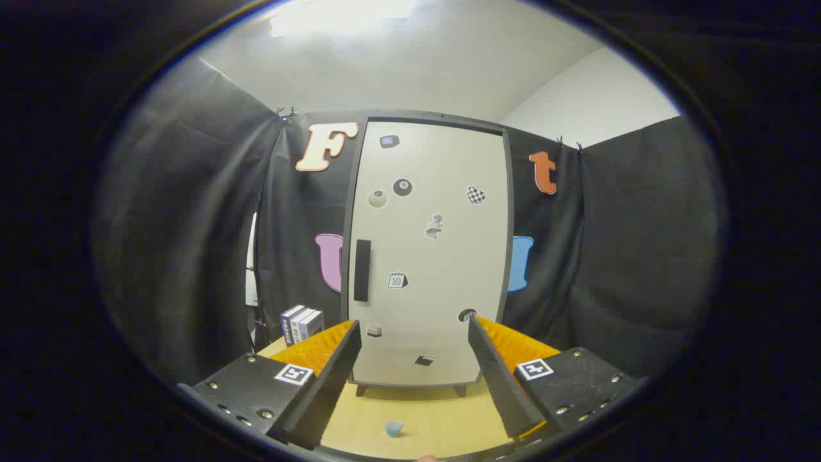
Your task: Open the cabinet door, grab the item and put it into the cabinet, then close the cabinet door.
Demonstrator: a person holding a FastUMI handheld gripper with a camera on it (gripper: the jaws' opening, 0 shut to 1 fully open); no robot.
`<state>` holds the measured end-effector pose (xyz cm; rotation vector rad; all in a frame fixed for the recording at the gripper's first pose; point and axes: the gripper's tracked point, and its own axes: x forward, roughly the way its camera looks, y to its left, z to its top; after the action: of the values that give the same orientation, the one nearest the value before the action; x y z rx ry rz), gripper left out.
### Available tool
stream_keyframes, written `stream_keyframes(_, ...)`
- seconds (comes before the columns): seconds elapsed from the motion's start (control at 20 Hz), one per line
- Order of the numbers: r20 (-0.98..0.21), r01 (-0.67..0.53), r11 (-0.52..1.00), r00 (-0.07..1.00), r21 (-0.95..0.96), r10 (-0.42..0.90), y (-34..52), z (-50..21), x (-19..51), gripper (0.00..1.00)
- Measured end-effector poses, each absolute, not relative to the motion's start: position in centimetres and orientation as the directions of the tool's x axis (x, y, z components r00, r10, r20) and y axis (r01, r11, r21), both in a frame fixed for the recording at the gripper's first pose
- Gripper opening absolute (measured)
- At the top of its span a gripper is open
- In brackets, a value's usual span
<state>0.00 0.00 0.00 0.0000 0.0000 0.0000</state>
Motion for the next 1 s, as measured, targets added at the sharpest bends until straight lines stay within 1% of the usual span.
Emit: stream_keyframes(1.0, -0.028, -0.012, 1.0, 1.0, -0.005, 0.012, 0.6, -0.8, 1.6, 1.0)
